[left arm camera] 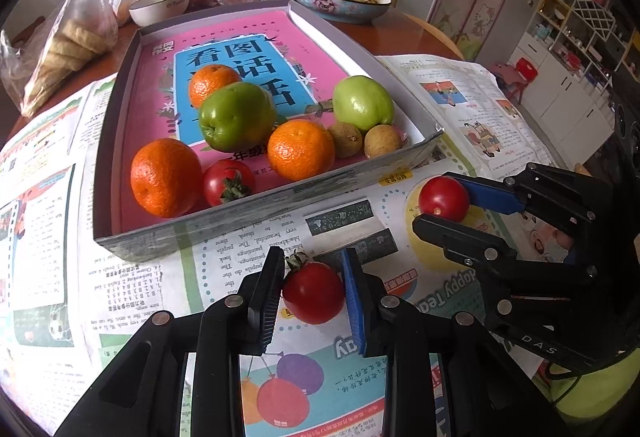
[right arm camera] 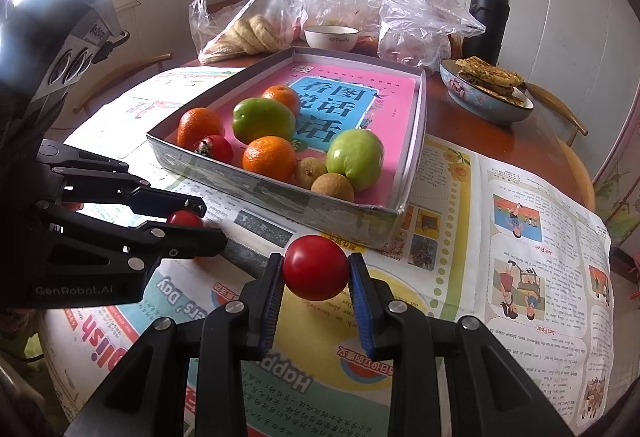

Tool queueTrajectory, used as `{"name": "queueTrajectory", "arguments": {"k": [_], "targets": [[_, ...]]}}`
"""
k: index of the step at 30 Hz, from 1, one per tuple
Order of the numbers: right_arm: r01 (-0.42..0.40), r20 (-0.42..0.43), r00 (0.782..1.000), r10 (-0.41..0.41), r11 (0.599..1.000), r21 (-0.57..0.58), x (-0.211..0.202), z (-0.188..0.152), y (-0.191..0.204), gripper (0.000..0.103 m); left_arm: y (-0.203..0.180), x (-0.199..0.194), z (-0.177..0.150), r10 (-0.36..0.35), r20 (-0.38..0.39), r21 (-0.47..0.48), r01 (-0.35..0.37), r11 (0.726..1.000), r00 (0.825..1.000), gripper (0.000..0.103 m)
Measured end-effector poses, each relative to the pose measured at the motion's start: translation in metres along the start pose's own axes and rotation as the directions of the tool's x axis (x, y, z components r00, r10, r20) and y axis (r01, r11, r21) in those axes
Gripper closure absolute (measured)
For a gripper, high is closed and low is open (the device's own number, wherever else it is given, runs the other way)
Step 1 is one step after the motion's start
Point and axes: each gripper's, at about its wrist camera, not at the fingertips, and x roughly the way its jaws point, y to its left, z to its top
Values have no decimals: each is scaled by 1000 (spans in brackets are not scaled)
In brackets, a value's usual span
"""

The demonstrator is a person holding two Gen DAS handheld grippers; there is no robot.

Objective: Organize fruits
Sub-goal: 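Lift and carry both tomatoes in the tools toward the pink book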

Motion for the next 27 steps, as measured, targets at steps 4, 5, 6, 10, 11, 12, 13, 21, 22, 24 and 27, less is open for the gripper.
{"name": "queueTrajectory", "arguments": {"k": [4,5,6,10,11,12,13,21,22,24,27], "targets": [[-17,15,1000,17,1000,-7,-6,2,6,71,11,-18,-4,10,36,-22,-9,1000,999,73],[-23,19,1000,23,1000,-10,-8,3,8,71,14,-22,-5,15,47,-31,-13,999,999,73],[-27,23,999,27,1000,-12,-9,4,10,71,18,-26,-6,21,55,-39,-19,999,998,73],[-36,33,999,36,999,-21,-13,7,16,71,32,-42,-7,47,92,-70,-40,997,995,73],[-40,36,999,41,999,-21,-14,7,18,71,35,-46,-7,53,101,-78,-45,996,993,73],[-42,39,998,43,999,-23,-15,8,19,71,39,-50,-7,58,109,-86,-48,995,992,73],[-42,43,998,43,999,-26,-16,9,21,71,41,-53,-7,63,118,-94,-52,994,991,73],[-60,74,995,62,998,-28,-23,19,28,71,55,-72,-1,101,174,-124,-80,989,979,73],[-62,78,995,64,998,-27,-24,21,29,71,55,-74,0,102,181,-124,-80,989,978,73],[-59,89,994,62,998,-29,-26,25,30,71,56,-77,6,100,195,-126,-76,989,976,73],[-54,105,993,57,998,-28,-28,31,30,71,54,-79,15,96,215,-120,-71,990,972,73]]}}
